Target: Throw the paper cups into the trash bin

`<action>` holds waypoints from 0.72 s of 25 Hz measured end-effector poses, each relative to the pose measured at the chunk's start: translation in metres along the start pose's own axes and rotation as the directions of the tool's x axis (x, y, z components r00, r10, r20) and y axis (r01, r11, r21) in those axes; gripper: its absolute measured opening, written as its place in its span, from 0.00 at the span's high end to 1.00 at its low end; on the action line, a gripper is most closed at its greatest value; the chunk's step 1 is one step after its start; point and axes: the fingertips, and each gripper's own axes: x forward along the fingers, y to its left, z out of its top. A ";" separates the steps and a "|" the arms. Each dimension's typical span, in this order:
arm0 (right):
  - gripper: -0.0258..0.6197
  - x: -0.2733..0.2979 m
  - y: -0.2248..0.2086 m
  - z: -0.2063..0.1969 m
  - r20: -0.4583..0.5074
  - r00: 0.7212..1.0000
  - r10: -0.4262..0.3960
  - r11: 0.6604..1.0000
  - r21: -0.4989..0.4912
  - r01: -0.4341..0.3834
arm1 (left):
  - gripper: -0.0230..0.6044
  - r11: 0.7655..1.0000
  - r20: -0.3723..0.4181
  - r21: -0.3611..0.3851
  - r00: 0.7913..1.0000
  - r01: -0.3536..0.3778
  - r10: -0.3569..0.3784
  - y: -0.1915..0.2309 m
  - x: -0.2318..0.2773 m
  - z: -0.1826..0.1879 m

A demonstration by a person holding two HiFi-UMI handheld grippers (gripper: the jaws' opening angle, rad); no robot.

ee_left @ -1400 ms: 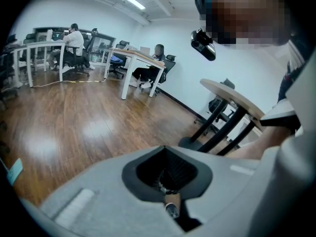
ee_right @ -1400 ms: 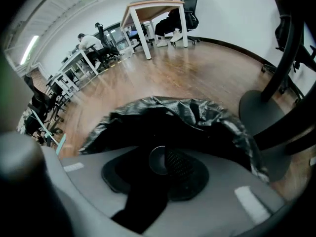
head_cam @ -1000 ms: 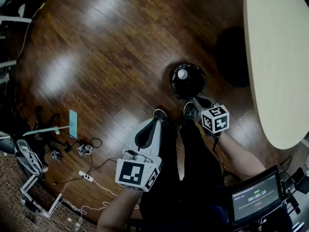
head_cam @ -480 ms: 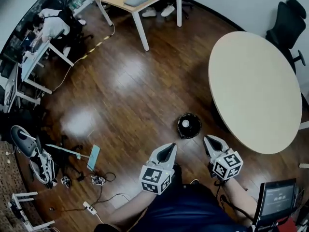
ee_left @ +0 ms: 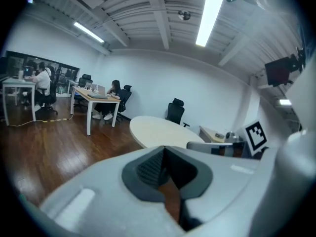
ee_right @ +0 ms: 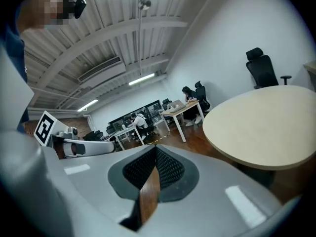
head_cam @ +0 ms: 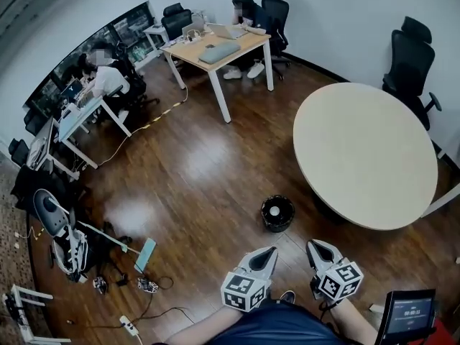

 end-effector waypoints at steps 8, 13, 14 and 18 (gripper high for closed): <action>0.94 -0.024 0.020 0.004 0.044 0.999 -0.011 1.000 -0.017 0.012 | 0.96 0.997 0.024 0.057 0.998 0.053 -0.054 -0.023 -0.008 0.010; 0.94 -0.011 0.040 0.008 0.064 0.998 0.004 0.999 -0.038 -0.002 | 0.96 0.996 0.059 0.076 0.997 0.041 -0.046 -0.004 -0.025 0.022; 0.94 -0.006 0.046 0.007 0.057 0.998 0.017 0.999 -0.041 -0.015 | 0.96 0.997 0.069 0.070 0.997 0.031 -0.036 0.002 -0.030 0.024; 0.94 0.013 0.063 0.005 0.028 0.998 0.048 0.998 -0.041 -0.047 | 0.96 0.999 0.079 0.030 0.997 0.015 -0.017 0.025 -0.039 0.024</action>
